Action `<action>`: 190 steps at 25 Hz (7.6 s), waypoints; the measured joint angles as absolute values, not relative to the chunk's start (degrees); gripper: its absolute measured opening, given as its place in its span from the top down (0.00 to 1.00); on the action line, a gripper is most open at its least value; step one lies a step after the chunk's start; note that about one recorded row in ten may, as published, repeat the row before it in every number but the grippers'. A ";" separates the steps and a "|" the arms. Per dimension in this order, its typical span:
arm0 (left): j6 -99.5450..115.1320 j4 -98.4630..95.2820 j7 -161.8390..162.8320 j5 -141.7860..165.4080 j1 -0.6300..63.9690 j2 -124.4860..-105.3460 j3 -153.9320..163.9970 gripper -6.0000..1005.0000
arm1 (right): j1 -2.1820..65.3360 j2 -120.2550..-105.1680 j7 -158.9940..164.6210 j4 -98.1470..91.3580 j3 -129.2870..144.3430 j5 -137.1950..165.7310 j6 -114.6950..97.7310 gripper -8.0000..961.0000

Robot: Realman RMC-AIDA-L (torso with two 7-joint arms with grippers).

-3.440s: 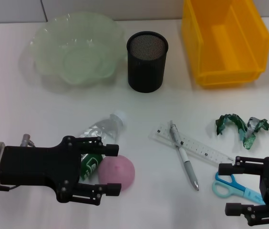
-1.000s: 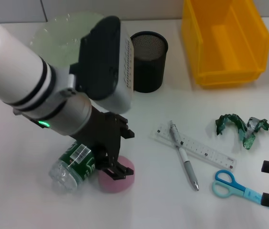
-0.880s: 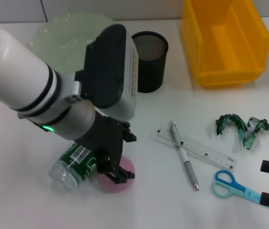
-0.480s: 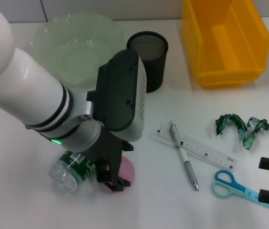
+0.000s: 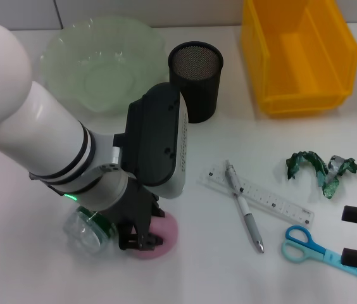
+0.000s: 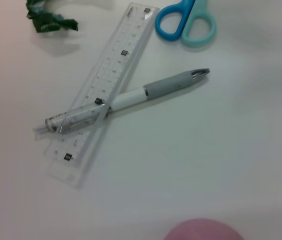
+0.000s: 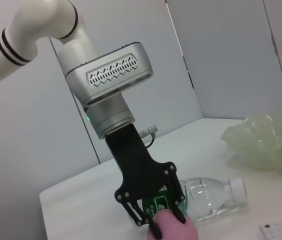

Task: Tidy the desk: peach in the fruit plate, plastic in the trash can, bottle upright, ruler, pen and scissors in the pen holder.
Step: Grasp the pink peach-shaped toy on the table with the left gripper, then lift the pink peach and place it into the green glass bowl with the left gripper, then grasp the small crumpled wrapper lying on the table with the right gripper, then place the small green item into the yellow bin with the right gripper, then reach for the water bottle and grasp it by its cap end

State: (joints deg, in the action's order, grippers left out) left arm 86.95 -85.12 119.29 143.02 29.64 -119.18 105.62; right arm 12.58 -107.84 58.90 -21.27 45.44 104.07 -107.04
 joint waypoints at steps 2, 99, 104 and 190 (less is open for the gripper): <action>86.90 -85.37 119.18 142.81 29.47 -119.18 105.70 0.46 | 12.58 -107.85 58.90 -21.27 45.44 104.07 -107.04 0.21; 95.42 -47.12 83.34 104.99 22.95 -118.39 64.01 0.17 | 35.43 -119.30 125.90 -65.95 65.40 155.08 -85.77 0.24; 94.90 -46.80 83.15 105.03 23.14 -118.39 64.12 0.17 | 35.59 -119.42 125.94 -63.05 67.64 154.92 -82.27 0.24; 89.42 -73.31 140.02 132.25 35.48 -118.80 72.83 0.17 | 14.32 -117.47 59.16 -34.05 40.27 105.89 -107.30 0.25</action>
